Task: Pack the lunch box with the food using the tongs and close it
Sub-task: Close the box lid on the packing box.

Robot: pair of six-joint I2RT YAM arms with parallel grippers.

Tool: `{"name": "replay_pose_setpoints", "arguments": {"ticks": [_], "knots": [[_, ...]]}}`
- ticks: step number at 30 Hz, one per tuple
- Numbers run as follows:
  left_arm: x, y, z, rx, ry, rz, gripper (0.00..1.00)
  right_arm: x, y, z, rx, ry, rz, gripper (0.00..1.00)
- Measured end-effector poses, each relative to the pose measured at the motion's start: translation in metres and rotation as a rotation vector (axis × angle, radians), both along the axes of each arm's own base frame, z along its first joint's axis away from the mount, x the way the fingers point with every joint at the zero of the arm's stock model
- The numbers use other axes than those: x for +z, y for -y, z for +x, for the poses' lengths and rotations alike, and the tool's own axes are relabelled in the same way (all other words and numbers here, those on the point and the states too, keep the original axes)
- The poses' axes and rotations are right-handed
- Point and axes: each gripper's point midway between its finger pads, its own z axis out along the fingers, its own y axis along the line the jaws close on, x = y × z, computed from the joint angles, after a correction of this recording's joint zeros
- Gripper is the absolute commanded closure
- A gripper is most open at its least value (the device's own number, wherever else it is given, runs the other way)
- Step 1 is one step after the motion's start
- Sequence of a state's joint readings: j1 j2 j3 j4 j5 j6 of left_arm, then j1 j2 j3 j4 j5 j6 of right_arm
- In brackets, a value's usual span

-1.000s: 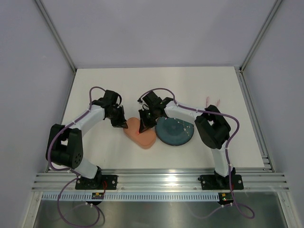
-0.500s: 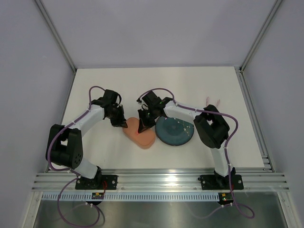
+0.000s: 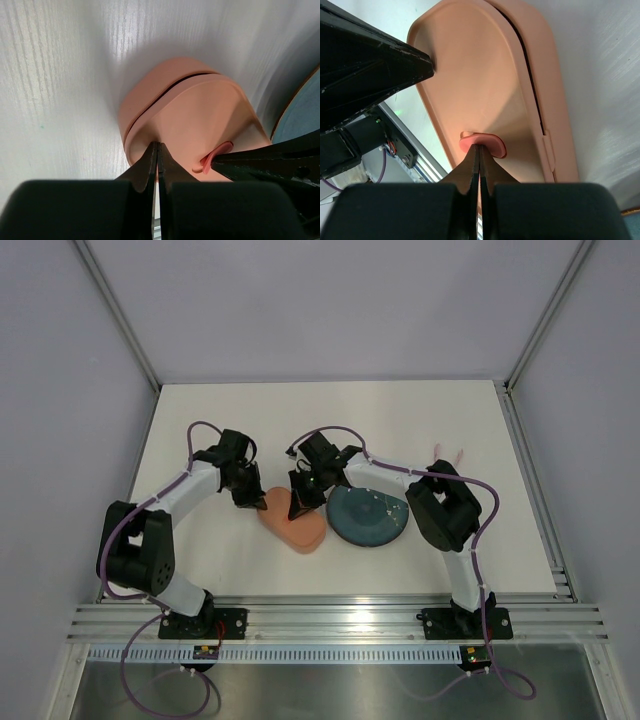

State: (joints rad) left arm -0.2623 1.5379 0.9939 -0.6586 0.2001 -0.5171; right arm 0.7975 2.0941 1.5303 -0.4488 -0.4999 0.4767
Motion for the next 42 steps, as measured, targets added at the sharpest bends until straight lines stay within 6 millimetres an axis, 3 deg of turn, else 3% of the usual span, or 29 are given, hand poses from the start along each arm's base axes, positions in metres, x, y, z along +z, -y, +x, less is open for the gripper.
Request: {"name": "replay_pose_setpoints", "arguments": {"ticks": [17, 24, 31, 42], "knots": [[-0.002, -0.009, -0.003, 0.059, -0.003, 0.043, 1.00, 0.000, -0.001, -0.001, 0.006, -0.001, 0.009, 1.00], [0.012, -0.009, -0.005, 0.055, 0.033, 0.039, 1.00, 0.000, -0.001, 0.000, 0.013, 0.005, 0.010, 1.00], [0.029, 0.007, 0.004, 0.016, 0.096, 0.014, 1.00, 0.000, -0.001, 0.000, 0.017, 0.008, 0.009, 1.00], [0.001, 0.014, 0.014, 0.030, 0.044, 0.008, 1.00, 0.000, -0.001, 0.000, 0.017, 0.009, 0.008, 1.00]]}}
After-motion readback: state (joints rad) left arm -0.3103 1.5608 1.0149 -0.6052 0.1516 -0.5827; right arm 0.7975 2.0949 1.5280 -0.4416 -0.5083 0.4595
